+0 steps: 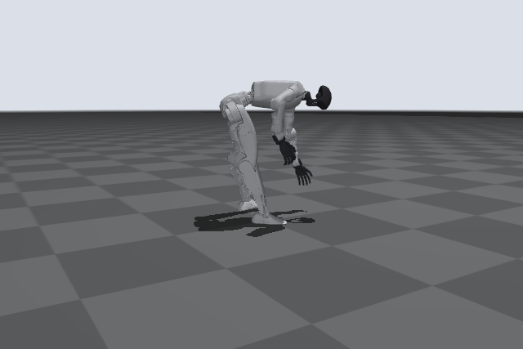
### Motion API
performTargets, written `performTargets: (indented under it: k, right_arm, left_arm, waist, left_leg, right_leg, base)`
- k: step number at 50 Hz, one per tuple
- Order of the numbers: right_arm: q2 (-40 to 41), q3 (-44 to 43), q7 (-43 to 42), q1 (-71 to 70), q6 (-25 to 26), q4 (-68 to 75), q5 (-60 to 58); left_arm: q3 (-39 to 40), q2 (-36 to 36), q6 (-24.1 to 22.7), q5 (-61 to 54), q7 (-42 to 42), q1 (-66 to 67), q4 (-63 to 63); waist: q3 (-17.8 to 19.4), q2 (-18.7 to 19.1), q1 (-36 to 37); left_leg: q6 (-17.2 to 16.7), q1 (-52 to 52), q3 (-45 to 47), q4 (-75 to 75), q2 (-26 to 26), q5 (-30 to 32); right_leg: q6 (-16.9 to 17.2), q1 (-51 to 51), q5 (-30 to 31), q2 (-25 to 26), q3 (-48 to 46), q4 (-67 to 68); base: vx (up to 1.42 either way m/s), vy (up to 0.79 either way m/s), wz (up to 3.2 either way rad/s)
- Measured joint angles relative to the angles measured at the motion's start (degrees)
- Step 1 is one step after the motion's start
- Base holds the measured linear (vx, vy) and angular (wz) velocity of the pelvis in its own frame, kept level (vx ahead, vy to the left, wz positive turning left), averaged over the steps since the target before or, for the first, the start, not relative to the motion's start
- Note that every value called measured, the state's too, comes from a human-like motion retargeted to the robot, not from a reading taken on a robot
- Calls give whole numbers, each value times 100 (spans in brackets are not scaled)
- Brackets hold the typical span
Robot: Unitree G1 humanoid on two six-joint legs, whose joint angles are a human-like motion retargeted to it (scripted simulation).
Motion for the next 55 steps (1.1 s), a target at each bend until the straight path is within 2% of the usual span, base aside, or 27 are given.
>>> performTargets:
  k: [2, 3, 5, 7, 9, 13, 15, 17, 20, 22, 25, 27, 30, 36, 40, 42, 45, 47, 49, 55]
  right_arm:
    - [145, -39, 25, -39, -69, 22, 107]
    - [110, 44, -26, -70, -2, 50, 86]
    - [288, -49, 66, -40, -98, 86, 202]
    - [317, -2, 78, 12, -38, 160, 140]
    - [273, 43, 23, 2, 95, 236, 94]
    - [420, -147, 120, 206, 213, 329, -178]
    - [481, -358, 322, 322, 167, 365, -429]
    - [392, -418, 211, 383, 256, 392, -412]
    - [319, -596, 432, 668, 163, 215, -351]
    - [108, -661, 205, 716, 97, 246, -243]
    - [13, -823, 67, 826, 21, 285, -146]
    - [80, -934, 144, 868, 4, 353, -203]
    - [-226, -693, 184, 831, 51, 230, -89]
    - [-446, -375, 134, 554, 2, 247, 92]
    - [-419, -218, 43, 407, -34, 267, 140]
    - [-361, -201, 35, 366, -33, 300, 152]
    - [-144, -254, 151, 430, -70, 398, 166]
    - [-45, -247, 206, 418, -27, 510, 259]
    - [-74, -104, 159, 386, 136, 649, 194]
    - [59, -73, 411, 409, 314, 1018, -41]
  left_arm:
    - [-102, -136, 25, -91, -323, -468, 252]
    - [-240, -271, 14, -497, -409, -649, 277]
    - [-340, -489, -52, -369, -943, -823, 202]
    - [-503, -770, -175, -504, -1254, -747, -118]
    - [-734, -995, -324, -851, -1202, -602, -674]
    - [-900, -1103, -773, -188, -1013, 282, -2256]
    - [-802, -1043, -1039, 479, -993, 933, -3196]
    - [-879, -973, -1191, 318, -760, 1362, -3806]
    - [-847, -686, -1365, 684, -516, 2067, -4527]
    - [-799, -445, -1393, 1129, -272, 2412, -4660]
    - [-521, -188, -1299, 1275, -68, 2780, -4506]
    - [-227, -52, -1208, 1200, -224, 2894, -4152]
    - [154, -122, -1025, 134, -96, 2661, -3283]
    - [576, 20, -717, -1159, 153, 1198, -933]
    - [410, 124, -419, -1386, 73, -9, 226]
    - [255, 37, -341, -1444, -151, -489, 423]
    - [98, -268, -313, -1105, -794, -839, 360]
    - [-120, -532, -340, -1152, -1052, -882, 24]
    - [-454, -851, -409, -1562, -1046, -783, -477]
    - [-1236, -1420, -963, -894, -1196, 158, -2489]
  waist:
    - [0, -160, -91]
    - [0, -155, -156]
    - [0, -273, -198]
    - [0, -161, -290]
    - [0, -198, -288]
    - [0, -176, -237]
    - [0, -85, -136]
    - [0, -8, -41]
    - [0, 127, 177]
    - [0, 200, 356]
    - [0, 301, 560]
    - [0, 290, 668]
    - [0, 375, 696]
    - [0, 355, 408]
    - [0, 260, 98]
    - [0, 220, -26]
    - [0, 289, -178]
    - [0, 61, -170]
    - [0, 53, -210]
    - [0, 75, -157]
  left_leg:
    - [0, -163, 139, 0, 40, 65]
    - [0, -171, 30, 0, 2, 27]
    - [0, -317, 190, 0, 67, 129]
    - [0, -351, 54, 0, 13, 122]
    - [0, -243, -21, 0, -34, 11]
    - [0, -91, 26, 0, -46, -15]
    - [0, -147, 165, 0, 32, 110]
    - [0, 76, 62, 0, -57, -42]
    - [0, 252, 92, 0, -59, -70]
    - [0, 332, 125, 0, -52, -67]
    - [0, 422, 142, 0, -59, -82]
    - [0, 395, 279, 0, -12, -26]
    - [0, 420, 152, 0, -55, -76]
    - [0, 140, 97, 0, -41, -14]
    - [0, -131, 54, 0, -2, 48]
    - [1, -303, 60, 16, 21, 94]
    - [0, -652, 77, 233, 103, 111]
    - [0, -545, 179, 136, 102, 111]
    - [0, -379, 40, 0, -2, 70]
    - [0, -123, 55, 0, -5, 20]
  right_leg:
    - [0, -209, 26, 22, -72, 87]
    - [0, -182, 37, -2, -13, 22]
    - [0, -389, 41, 32, -136, 174]
    - [0, -304, 23, -22, -210, 89]
    - [0, -216, 49, -29, -17, 0]
    - [0, -74, 39, -34, 11, 0]
    - [0, -171, 45, -7, -148, 130]
    - [0, 81, 25, -38, 42, 0]
    - [0, 227, -1, -30, 98, 0]
    - [0, 296, -4, -6, 104, 0]
    - [0, 367, -25, -2, 137, 0]
    - [0, 315, -20, 32, 49, 37]
    - [0, 342, -34, 1, 158, 0]
    - [0, 81, 10, -7, 122, 0]
    - [0, -169, 47, 14, 71, 0]
    - [0, -327, 67, 12, 25, 18]
    - [0, -495, 37, -9, -228, 67]
    - [0, -558, 61, 31, -66, 126]
    - [0, -401, 68, 4, 66, 0]
    - [0, -150, 25, 2, 89, 0]
  base:
    - [-8, 3, 1]
    - [0, 0, 0]
    - [-15, 5, -2]
    - [5, 7, 21]
    - [13, 2, 2]
    - [-2, 1, -11]
    - [-13, 0, -21]
    - [14, 3, -10]
    - [4, -2, -17]
    - [0, 0, 0]
    - [-3, -1, -4]
    - [-5, -2, -6]
    - [6, -1, 8]
    - [0, 0, 0]
    - [0, 0, 0]
    - [-10, 1, 26]
    - [-8, 5, 15]
    - [6, 0, -27]
    - [18, 2, 0]
    - [2, 0, -8]
